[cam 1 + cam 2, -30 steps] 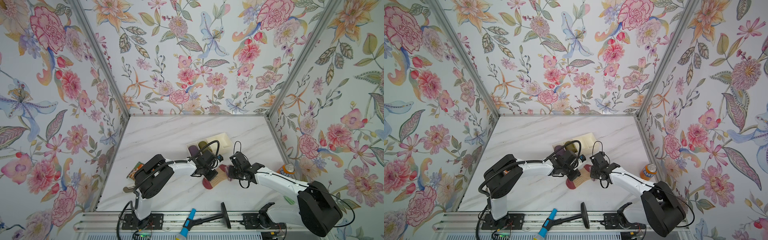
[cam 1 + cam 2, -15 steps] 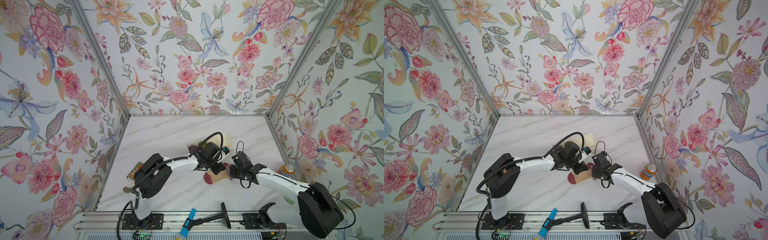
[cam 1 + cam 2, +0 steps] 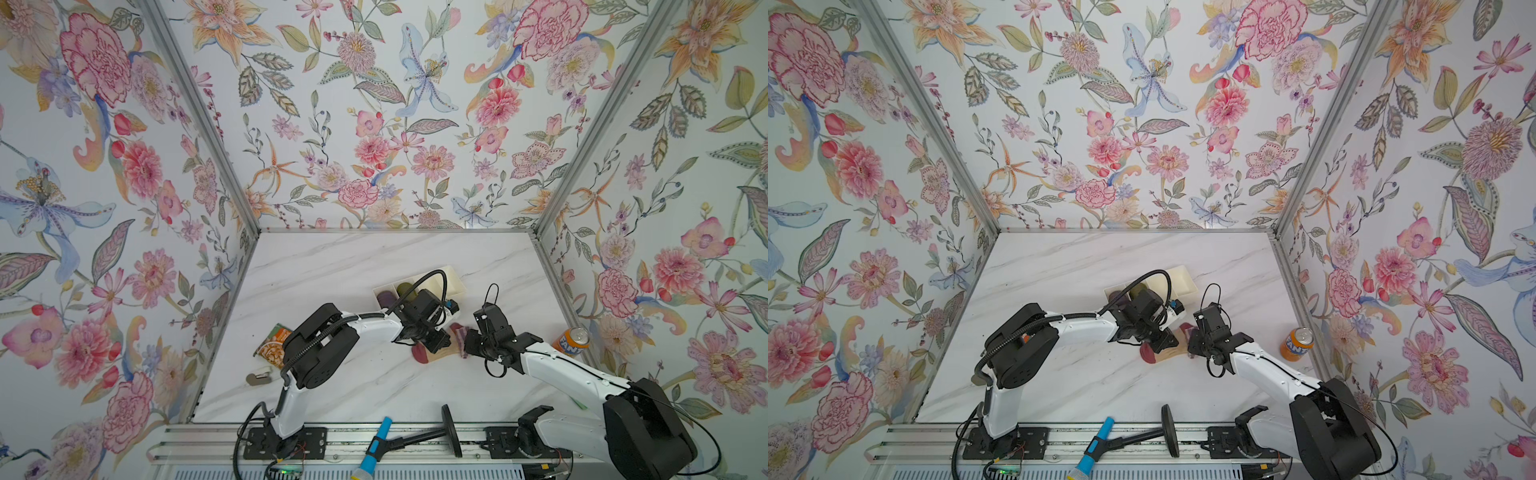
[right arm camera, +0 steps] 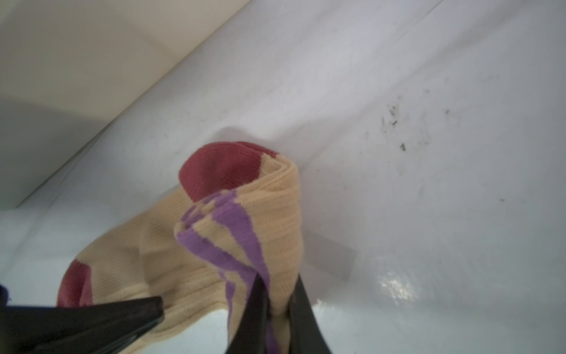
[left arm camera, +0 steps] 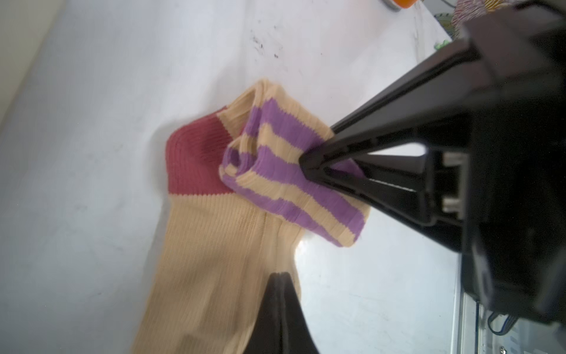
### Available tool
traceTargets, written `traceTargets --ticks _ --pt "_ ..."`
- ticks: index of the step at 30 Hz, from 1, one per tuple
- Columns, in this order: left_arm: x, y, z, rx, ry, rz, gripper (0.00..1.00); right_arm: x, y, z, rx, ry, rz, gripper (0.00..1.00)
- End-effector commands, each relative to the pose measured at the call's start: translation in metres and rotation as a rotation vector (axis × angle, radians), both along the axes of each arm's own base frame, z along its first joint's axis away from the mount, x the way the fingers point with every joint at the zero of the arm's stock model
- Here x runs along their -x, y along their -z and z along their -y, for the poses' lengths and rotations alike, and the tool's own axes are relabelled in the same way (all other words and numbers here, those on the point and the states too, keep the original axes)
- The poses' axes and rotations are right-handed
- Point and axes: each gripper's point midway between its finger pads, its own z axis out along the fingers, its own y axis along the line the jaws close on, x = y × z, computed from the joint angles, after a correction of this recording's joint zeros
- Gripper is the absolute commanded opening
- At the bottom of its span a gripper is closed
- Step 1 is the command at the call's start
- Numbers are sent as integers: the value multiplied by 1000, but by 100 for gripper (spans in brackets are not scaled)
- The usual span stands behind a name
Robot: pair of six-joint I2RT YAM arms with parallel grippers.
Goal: Roll the socks
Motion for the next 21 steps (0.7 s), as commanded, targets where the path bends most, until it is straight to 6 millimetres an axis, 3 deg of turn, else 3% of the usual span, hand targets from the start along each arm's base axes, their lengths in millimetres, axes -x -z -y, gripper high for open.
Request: traceTargets --ticks 1,6,14,21 --pt "-4 23 -14 -83 -28 -1 5 0 1 -2 -55 15 7 6" --pt "-7 42 -26 -162 -47 15 4 -2 0 -2 -109 30 13 6" --pt "7 66 -46 -234 -40 -21 3 -11 -13 0 -242 69 56 6" --pt "19 85 -69 -310 -45 -40 2 -13 -13 3 -259 84 55 6"
